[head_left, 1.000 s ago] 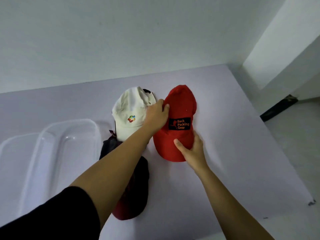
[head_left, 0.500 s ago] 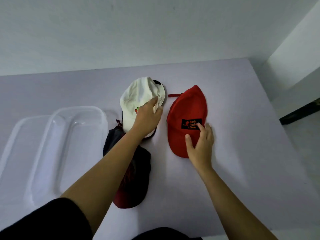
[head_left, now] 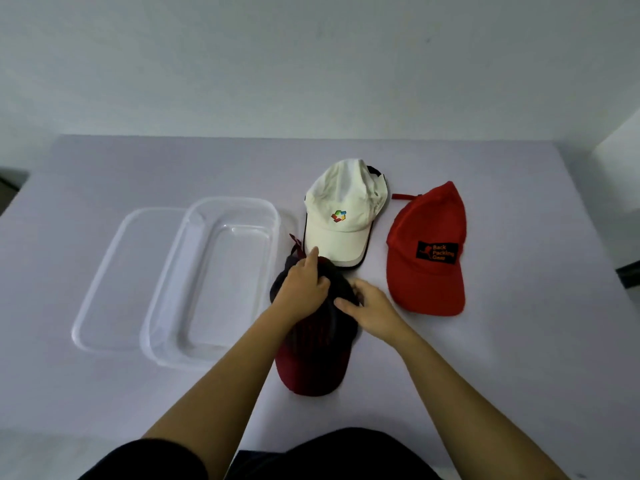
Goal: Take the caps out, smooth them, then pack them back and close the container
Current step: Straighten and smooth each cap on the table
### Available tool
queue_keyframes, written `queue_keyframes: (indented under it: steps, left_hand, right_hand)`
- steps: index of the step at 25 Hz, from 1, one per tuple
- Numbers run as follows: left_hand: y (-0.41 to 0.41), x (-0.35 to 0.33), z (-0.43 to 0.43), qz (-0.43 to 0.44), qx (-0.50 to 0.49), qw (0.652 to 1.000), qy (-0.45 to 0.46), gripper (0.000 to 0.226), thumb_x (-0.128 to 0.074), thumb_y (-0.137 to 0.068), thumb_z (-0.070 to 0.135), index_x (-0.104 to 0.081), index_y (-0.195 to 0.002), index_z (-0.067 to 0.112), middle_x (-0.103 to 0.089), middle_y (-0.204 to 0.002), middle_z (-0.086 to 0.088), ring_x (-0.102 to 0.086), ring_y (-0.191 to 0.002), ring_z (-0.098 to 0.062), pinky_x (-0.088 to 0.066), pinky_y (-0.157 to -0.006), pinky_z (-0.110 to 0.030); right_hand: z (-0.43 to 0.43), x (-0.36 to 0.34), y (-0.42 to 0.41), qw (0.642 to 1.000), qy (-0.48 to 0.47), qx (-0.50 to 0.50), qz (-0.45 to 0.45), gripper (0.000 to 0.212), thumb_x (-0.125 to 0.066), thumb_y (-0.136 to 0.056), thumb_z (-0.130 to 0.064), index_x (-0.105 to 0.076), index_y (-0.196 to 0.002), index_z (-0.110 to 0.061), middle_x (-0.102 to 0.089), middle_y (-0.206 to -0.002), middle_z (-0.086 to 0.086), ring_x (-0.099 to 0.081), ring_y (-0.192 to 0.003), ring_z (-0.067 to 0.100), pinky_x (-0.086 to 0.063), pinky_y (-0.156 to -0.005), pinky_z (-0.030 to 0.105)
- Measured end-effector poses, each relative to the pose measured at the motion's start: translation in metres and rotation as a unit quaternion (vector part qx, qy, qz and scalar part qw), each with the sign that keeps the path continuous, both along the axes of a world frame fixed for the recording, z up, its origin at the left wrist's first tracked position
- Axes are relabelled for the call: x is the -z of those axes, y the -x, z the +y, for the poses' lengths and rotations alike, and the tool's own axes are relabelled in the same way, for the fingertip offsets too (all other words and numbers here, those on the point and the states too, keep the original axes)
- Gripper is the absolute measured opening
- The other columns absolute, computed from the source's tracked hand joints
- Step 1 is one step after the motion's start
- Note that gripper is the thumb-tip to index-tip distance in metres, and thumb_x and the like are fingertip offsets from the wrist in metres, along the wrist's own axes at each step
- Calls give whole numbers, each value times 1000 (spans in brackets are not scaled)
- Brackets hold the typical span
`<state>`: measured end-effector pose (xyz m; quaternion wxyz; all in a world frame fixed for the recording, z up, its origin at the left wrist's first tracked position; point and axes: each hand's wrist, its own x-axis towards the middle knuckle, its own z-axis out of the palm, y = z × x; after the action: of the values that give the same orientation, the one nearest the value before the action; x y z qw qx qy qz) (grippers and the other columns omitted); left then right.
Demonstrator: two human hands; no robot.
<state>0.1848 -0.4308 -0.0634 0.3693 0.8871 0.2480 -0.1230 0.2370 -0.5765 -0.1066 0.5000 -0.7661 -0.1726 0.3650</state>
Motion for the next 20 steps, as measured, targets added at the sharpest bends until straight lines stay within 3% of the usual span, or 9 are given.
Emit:
queue_keyframes:
  steps: [3,6,8,11,14,17,20]
  left_hand:
    - [4,-4,11,14,26,999,45,61,-52,-92,30,-30,-146,15,-44,-145,-10,-44,-130,-27,-36,-108,-36]
    - [13,-7,17,48,42,978,200,36,-54,-92,39,-58,-121,18,-65,-119,-8,-64,-105,-22,-50,-98,-39]
    - [16,-10,16,22,21,955,295,31,-55,-92,35,-63,-110,11,-70,-108,-11,-69,-95,-23,-56,-89,-37]
    - [15,-13,12,-42,3,941,337,30,-57,-92,30,-64,-107,4,-71,-101,-14,-70,-86,-20,-58,-77,-29]
    - [16,-7,9,-60,-31,939,337,40,-55,-92,37,-65,-102,-1,-69,-92,-18,-66,-81,-24,-55,-76,-34]
    - [17,3,7,-70,-87,969,221,62,-50,-87,56,-56,-81,-5,-54,-70,-13,-51,-66,-22,-42,-63,-33]
    - [17,9,4,-20,-61,978,201,64,-43,-85,66,-59,-86,4,-61,-77,-3,-57,-72,-17,-46,-69,-28]
  right_hand:
    - [-18,-1,-4,999,-14,38,-2,16,-66,-84,-17,-55,-91,-9,-62,-84,2,-61,-83,17,-52,-80,42]
    - [-31,-9,0,998,-11,34,-49,25,-66,-84,-20,-50,-90,-2,-58,-80,4,-57,-76,14,-52,-71,37]
    - [-36,-14,3,998,-18,34,-58,21,-65,-85,-22,-51,-91,-8,-61,-84,3,-60,-78,16,-53,-69,33]
    - [-41,-16,5,998,-28,39,-51,18,-59,-89,-28,-50,-97,-15,-62,-93,4,-62,-89,19,-54,-76,37]
    - [-42,-20,2,997,-40,36,-47,14,-53,-92,-30,-49,-95,-18,-61,-89,-3,-60,-85,10,-52,-74,35]
    - [-38,-23,4,996,-76,49,-6,8,-49,-95,-29,-48,-91,-22,-57,-86,-8,-55,-77,-3,-47,-69,21]
    - [-37,-18,6,988,-105,116,1,7,-49,-94,-30,-48,-93,-24,-58,-94,-3,-56,-89,8,-48,-76,25]
